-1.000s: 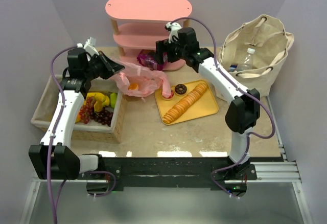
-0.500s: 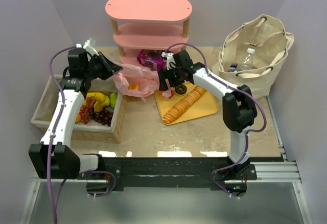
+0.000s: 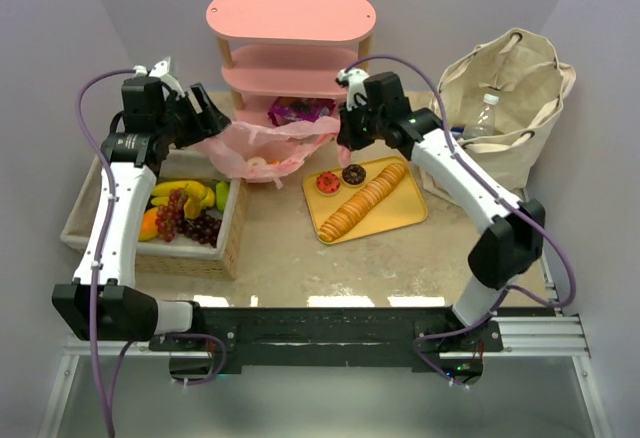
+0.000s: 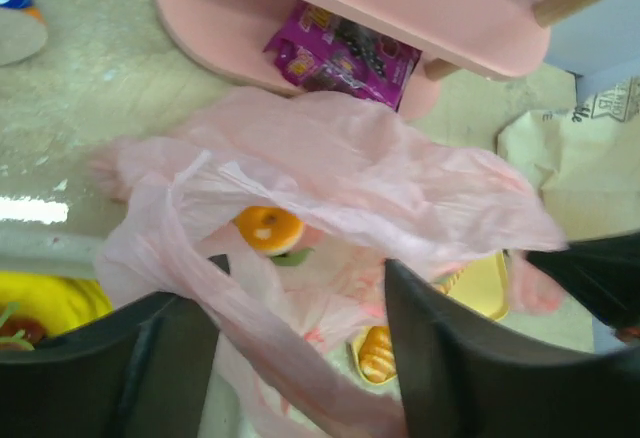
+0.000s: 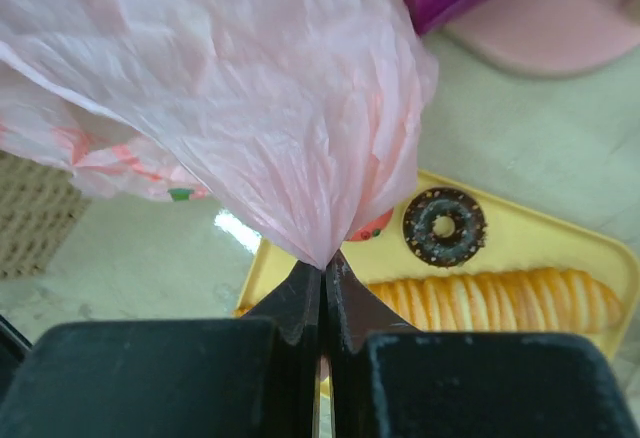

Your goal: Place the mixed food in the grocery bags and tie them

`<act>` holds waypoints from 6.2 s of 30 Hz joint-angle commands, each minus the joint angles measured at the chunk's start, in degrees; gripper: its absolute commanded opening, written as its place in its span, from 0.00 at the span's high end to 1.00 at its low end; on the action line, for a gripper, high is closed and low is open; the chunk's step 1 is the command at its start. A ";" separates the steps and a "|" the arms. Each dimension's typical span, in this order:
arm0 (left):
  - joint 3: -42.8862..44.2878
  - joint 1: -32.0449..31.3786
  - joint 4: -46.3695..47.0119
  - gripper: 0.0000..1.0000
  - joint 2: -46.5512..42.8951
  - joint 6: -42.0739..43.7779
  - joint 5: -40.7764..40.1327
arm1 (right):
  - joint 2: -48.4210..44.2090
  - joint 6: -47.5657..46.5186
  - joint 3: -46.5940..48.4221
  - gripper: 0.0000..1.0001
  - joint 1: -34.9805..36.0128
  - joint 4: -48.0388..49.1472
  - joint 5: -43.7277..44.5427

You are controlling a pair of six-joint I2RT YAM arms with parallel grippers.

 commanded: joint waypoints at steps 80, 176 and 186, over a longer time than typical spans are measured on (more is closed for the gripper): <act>-16.93 16.73 10.10 1.00 -9.74 11.08 -5.80 | 2.60 5.70 15.79 1.00 -0.01 -7.15 7.30; -11.40 26.22 2.03 0.26 10.71 26.64 -32.49 | 3.31 1.48 19.04 1.00 -1.32 -7.95 10.99; -12.63 26.93 5.20 0.31 17.84 31.92 -25.49 | 7.00 2.80 22.82 1.00 -1.59 -9.09 9.85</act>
